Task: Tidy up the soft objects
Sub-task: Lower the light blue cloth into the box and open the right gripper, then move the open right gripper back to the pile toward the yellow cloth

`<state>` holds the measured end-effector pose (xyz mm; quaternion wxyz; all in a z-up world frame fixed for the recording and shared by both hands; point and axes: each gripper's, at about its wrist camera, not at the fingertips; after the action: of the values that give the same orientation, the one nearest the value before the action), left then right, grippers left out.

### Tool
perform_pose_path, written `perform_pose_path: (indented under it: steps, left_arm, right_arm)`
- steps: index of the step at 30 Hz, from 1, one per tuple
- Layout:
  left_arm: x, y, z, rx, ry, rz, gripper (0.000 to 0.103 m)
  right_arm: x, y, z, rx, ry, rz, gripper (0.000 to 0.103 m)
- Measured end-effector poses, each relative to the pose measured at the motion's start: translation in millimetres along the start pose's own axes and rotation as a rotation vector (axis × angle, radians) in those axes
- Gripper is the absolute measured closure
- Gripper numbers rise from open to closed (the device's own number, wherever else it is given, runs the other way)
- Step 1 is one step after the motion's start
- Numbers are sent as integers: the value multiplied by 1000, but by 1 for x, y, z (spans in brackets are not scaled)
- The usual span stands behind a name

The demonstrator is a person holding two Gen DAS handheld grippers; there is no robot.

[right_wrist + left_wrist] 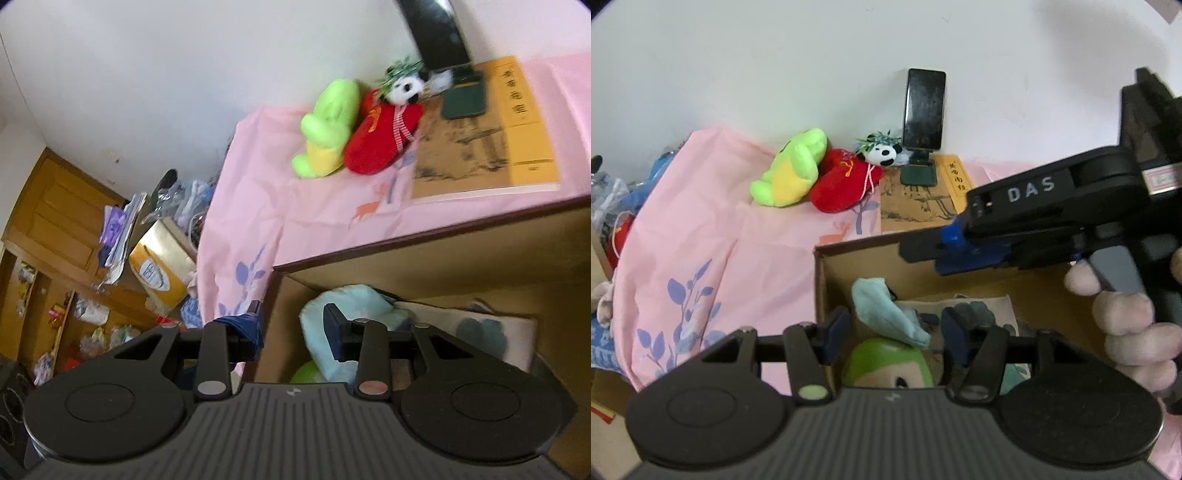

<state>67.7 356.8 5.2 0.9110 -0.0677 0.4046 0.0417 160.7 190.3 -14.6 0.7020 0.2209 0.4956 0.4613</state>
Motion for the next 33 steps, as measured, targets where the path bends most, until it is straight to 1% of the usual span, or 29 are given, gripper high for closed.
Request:
perform_pose_path:
  steps: [7, 11, 17, 23, 28, 33]
  left_arm:
    - [-4, -39, -10, 4, 19, 65, 42]
    - [-6, -63, -17, 11, 23, 114, 42]
    - [-16, -97, -30, 15, 35, 150, 42]
    - [-29, -129, -42, 5, 59, 173, 42]
    - [-40, -158, -52, 5, 60, 174, 42]
    - [-44, -186, -64, 6, 75, 171, 42]
  right_arm:
    - [-36, -9, -20, -8, -54, -110, 83]
    - [-53, -17, -34, -18, -59, -141, 83]
    - [-87, -21, -52, -56, -88, -155, 83]
    - [-120, -26, -70, -73, -109, -146, 83]
    - [-145, -33, -87, -80, -116, -148, 83]
    - [-169, -44, -102, -89, -118, -173, 83]
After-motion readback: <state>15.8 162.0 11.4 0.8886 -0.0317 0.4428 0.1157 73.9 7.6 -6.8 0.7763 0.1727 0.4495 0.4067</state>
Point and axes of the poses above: each gripper's, at about its wrist camera, not at the fingertips, and x roughly the way its jaws point, y to its left, z to its top, and after that the axes turned 5 degrees about -x, right-handed
